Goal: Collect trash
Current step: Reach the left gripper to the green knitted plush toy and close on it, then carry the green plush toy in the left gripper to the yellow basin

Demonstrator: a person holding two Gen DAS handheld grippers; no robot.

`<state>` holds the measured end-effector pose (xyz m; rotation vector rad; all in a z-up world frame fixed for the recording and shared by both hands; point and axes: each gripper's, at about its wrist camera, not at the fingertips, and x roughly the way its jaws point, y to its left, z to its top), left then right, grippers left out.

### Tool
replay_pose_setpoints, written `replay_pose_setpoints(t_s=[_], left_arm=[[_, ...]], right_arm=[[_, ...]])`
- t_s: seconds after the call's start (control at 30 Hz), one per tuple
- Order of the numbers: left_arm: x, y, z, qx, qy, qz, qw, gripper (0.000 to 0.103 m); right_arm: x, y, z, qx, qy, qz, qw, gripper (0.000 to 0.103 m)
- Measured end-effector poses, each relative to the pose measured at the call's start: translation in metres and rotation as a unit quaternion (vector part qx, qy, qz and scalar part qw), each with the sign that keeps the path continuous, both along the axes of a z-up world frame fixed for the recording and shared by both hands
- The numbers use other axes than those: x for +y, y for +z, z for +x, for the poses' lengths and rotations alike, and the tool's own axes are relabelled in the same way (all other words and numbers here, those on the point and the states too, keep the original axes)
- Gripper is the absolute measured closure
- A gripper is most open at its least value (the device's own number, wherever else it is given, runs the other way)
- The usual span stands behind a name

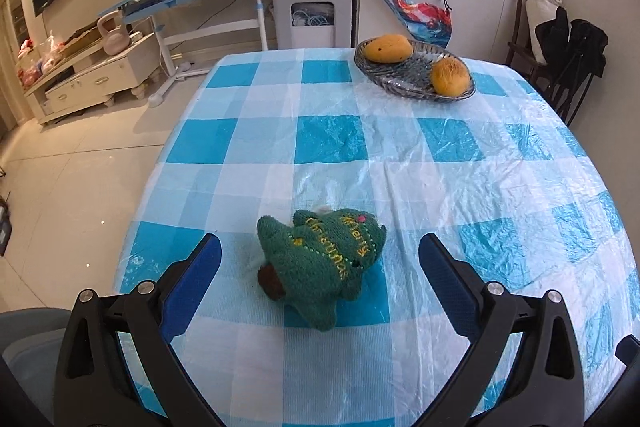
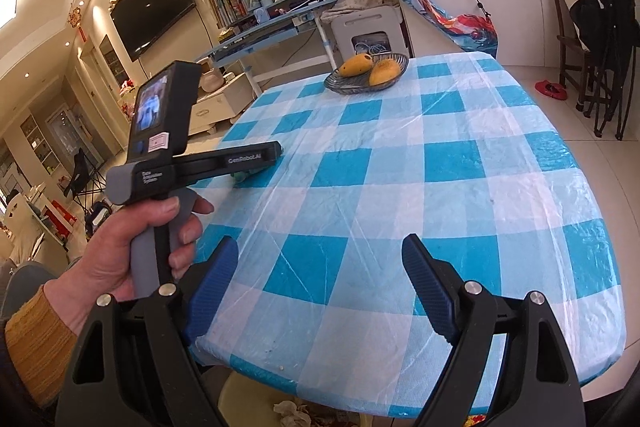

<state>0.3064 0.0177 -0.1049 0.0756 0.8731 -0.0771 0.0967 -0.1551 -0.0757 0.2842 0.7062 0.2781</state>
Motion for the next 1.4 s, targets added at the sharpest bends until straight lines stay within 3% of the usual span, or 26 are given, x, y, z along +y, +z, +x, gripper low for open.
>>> replay_pose_setpoints(t_s=[0.07,0.1,0.13,0.33,0.67,0.9,1.1,1.4], left_arm=[[-0.001,-0.002,0.005,0.007,0.0,-0.003,1.0,0.01],[-0.001,-0.004,0.008,0.013,0.0,-0.004,0.9999,0.021],[-0.001,-0.008,0.01,0.025,-0.005,-0.01,0.9996,0.038],[0.004,-0.008,-0.003,0.022,-0.023,-0.049,0.9983,0.055],[0.033,0.007,-0.084,-0.006,-0.004,-0.118,0.993,0.057],[0.06,0.018,-0.148,-0.028,-0.005,-0.175,0.9841,0.057],[0.076,0.01,-0.188,-0.038,-0.005,-0.187,0.9816,0.057],[0.094,0.005,-0.211,-0.042,0.008,-0.188,0.9812,0.057]], right_arm=[[0.0,-0.002,0.003,0.003,0.004,0.002,1.0,0.022],[0.0,-0.003,0.004,0.004,0.005,0.003,1.0,0.022],[0.0,-0.003,0.005,0.006,0.006,0.005,1.0,0.022],[0.001,-0.002,0.007,0.003,0.007,0.009,1.0,0.022],[-0.002,0.001,-0.001,-0.009,0.0,0.006,1.0,0.022],[0.004,0.006,-0.01,-0.02,0.001,-0.013,1.0,0.022],[0.01,0.006,-0.018,-0.022,0.005,-0.032,0.999,0.022],[0.02,0.007,-0.028,-0.026,0.005,-0.059,0.998,0.022]])
